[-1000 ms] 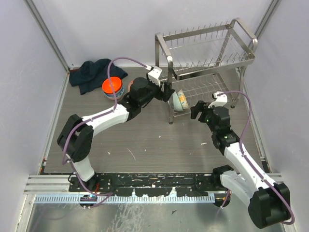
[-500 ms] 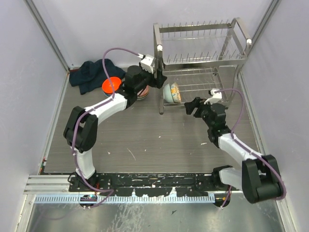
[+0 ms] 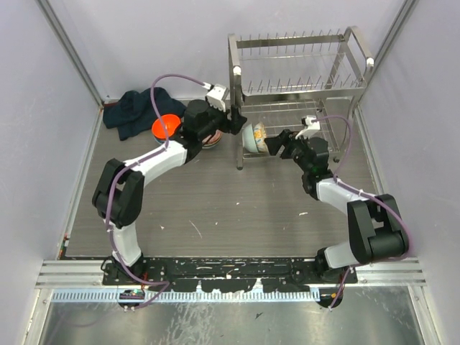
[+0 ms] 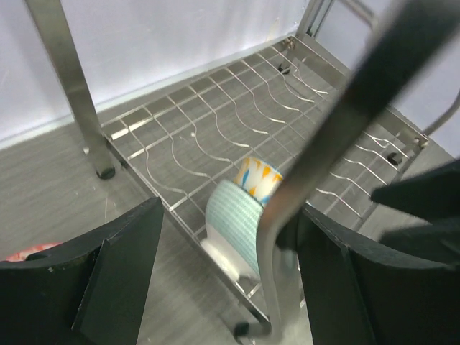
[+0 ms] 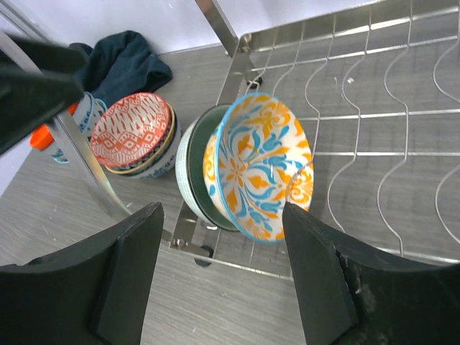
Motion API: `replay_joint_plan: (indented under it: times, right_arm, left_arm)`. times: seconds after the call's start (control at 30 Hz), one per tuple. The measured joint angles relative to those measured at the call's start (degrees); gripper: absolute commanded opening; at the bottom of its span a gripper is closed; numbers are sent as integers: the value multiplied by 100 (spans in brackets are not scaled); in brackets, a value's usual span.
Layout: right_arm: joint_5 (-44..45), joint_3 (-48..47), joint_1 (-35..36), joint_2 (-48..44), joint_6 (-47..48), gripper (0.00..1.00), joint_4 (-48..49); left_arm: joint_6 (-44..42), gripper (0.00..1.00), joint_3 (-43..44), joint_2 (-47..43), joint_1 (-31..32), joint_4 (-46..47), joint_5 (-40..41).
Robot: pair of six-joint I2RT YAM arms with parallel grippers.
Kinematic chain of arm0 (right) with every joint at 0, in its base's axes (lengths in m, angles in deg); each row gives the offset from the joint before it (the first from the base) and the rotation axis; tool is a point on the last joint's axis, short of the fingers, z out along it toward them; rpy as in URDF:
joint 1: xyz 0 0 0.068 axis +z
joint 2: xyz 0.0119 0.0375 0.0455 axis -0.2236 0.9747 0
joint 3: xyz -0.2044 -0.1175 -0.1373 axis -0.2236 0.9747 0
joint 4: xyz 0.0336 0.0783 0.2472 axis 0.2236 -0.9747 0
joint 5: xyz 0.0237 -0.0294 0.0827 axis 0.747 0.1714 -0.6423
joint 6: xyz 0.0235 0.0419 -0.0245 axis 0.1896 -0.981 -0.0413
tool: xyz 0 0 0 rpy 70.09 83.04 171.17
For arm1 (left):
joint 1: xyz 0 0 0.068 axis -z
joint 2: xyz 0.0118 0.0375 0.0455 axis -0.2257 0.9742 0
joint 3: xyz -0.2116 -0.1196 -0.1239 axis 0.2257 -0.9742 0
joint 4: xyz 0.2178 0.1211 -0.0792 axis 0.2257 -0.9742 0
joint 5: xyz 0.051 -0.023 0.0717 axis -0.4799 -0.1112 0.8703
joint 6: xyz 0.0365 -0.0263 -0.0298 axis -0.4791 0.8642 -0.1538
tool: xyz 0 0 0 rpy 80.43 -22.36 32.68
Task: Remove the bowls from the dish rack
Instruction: Adjust the dish rack at the center of the board, then pick up the bowl from the dish rack.
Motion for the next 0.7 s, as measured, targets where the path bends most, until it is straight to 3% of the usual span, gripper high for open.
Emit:
replay_joint_plan:
  times: [0.23,0.7]
  right_arm:
    - [-197,-444,0,560,2,70,179]
    - [-691,-929,0,1550,-203,49,671]
  left_arm:
    - [249,78,-1261,-970,-61,74,17]
    - [501,77,-2855,-2374,90,251,229]
